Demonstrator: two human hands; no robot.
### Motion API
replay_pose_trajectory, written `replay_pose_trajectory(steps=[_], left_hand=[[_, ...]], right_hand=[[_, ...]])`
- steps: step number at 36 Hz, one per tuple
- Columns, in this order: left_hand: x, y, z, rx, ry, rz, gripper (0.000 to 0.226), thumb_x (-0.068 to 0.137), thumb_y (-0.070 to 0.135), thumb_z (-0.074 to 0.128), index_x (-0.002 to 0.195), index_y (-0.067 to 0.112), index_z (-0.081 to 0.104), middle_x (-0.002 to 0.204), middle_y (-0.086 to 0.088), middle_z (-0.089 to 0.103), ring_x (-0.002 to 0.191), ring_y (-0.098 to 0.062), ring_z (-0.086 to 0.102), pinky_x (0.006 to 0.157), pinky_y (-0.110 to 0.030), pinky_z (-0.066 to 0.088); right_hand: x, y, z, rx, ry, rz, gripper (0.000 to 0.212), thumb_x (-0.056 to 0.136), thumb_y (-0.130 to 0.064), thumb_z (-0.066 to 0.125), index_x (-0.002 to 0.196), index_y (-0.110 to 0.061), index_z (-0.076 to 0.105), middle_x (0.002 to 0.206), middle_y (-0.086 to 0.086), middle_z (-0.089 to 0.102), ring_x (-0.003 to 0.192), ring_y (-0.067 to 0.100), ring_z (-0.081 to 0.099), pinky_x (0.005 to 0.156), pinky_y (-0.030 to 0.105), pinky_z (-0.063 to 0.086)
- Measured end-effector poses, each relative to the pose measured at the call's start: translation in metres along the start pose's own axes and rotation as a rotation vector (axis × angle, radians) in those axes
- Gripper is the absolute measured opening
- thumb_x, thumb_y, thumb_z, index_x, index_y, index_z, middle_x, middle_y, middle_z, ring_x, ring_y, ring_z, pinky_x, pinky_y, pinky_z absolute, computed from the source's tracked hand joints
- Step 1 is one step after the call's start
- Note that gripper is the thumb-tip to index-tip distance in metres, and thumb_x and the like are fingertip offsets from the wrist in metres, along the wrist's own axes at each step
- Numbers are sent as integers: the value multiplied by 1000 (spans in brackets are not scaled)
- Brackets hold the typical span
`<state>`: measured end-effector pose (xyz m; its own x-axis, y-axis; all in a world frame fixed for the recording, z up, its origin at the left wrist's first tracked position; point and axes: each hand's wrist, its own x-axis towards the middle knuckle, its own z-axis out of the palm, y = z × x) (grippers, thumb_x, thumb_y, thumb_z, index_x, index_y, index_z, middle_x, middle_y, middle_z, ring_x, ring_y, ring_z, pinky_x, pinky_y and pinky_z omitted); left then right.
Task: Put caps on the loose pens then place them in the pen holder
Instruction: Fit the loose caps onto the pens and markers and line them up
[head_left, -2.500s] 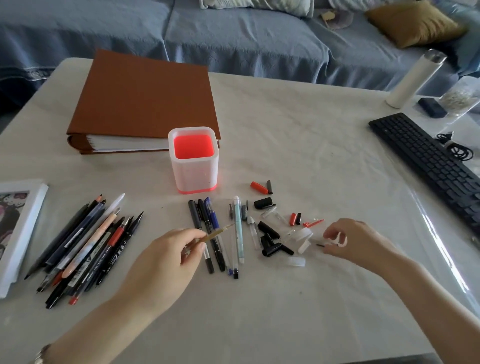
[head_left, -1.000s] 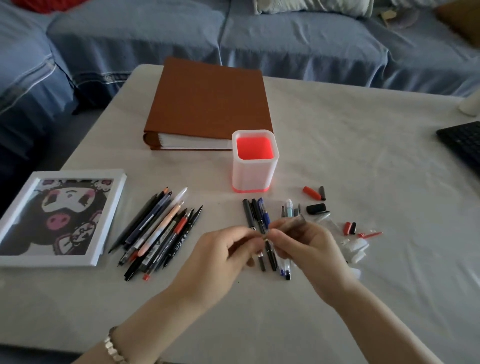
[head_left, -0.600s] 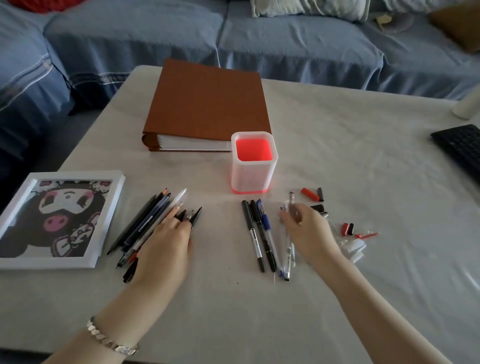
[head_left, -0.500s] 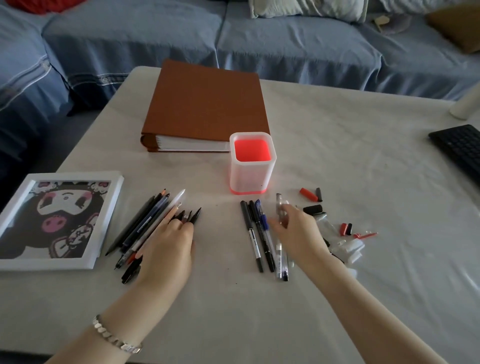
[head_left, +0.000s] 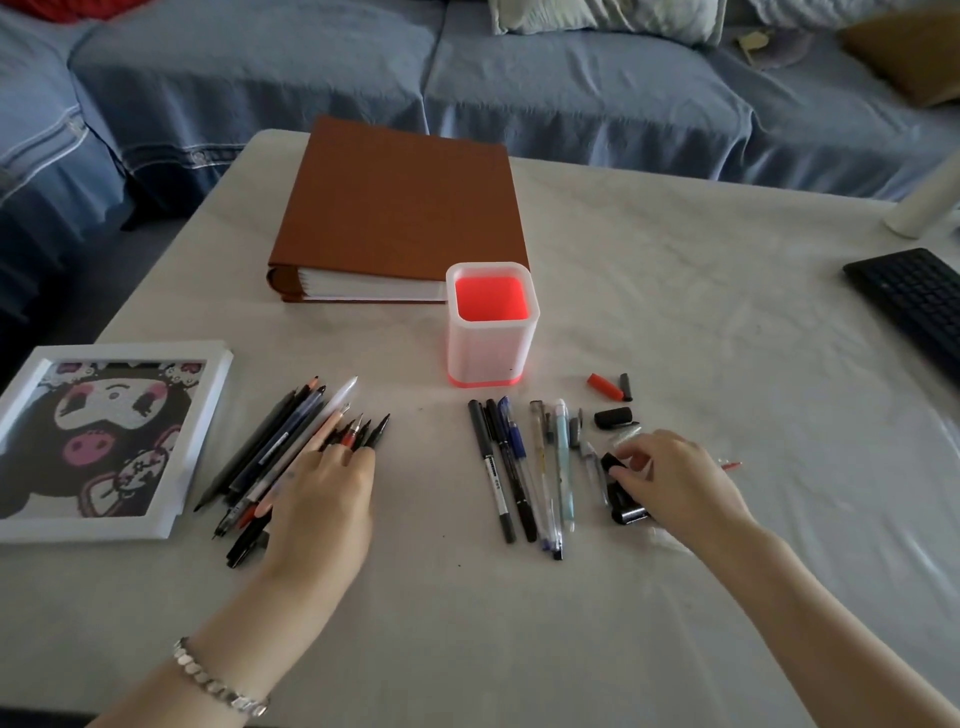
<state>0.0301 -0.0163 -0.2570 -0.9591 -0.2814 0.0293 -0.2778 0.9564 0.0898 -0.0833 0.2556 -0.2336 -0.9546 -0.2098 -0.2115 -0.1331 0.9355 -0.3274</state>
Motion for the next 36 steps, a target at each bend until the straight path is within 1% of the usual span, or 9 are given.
replay_pose_trajectory(steps=[7,10,13,16,20,22,25,30,36], left_hand=[[2,8,-8,-26,-95,37,34,39,-8,80,55,5,53,45,-10,53,44,-31,57,43,-31,48],[3,15,-13,-197,-106,-11,10,66,3,70,72,1,63,67,-14,62,69,-35,63,62,-40,53],[4,28,-21,-439,-37,-52,16,81,9,59,95,4,65,94,-8,61,77,-26,60,67,-30,44],[3,38,-33,-583,17,24,15,83,8,58,97,6,64,93,-3,57,75,-16,53,67,-16,34],[-3,50,-50,-685,-30,183,11,87,15,52,94,15,60,83,5,60,73,-12,58,69,-26,47],[-6,57,-54,-750,-49,236,13,89,14,49,97,17,59,82,6,64,80,-8,56,67,-17,45],[-7,63,-57,-804,-41,271,18,90,15,49,104,18,60,83,14,63,84,3,54,66,-5,39],[-7,66,-60,-865,-74,312,26,89,29,48,108,19,62,85,21,60,85,6,55,70,-3,38],[-7,63,-63,-817,-78,385,28,85,29,46,106,21,63,79,14,59,77,3,52,65,-6,36]], right_hand=[[-2,-3,8,-32,-36,-2,20,82,-31,61,98,-19,64,91,-4,55,87,19,56,76,40,51],[0,-5,8,-32,-46,24,16,81,-29,60,93,-19,64,94,-2,58,88,21,56,78,42,50],[-1,-5,9,22,-6,-3,15,84,-29,57,91,-17,63,93,-1,58,85,21,55,77,42,50],[-6,-6,4,253,40,-53,15,89,-24,52,97,-20,64,89,-3,60,83,18,56,76,34,48],[-18,-13,-11,721,-38,-73,27,92,-11,48,83,-33,62,72,-6,65,70,17,56,71,31,45],[-25,-18,-17,969,-117,-37,30,93,-7,45,86,-28,65,68,-4,66,68,14,56,71,29,48],[-35,-26,-28,1275,-240,20,30,93,-3,41,88,-17,67,64,-3,63,54,8,51,57,16,47],[-43,-33,-36,1134,-196,-9,25,91,-4,45,89,-15,68,59,-5,62,45,5,40,43,12,34],[-46,-36,-42,1007,-71,-111,24,87,-1,53,82,-18,69,51,-7,58,45,2,42,47,10,37]])
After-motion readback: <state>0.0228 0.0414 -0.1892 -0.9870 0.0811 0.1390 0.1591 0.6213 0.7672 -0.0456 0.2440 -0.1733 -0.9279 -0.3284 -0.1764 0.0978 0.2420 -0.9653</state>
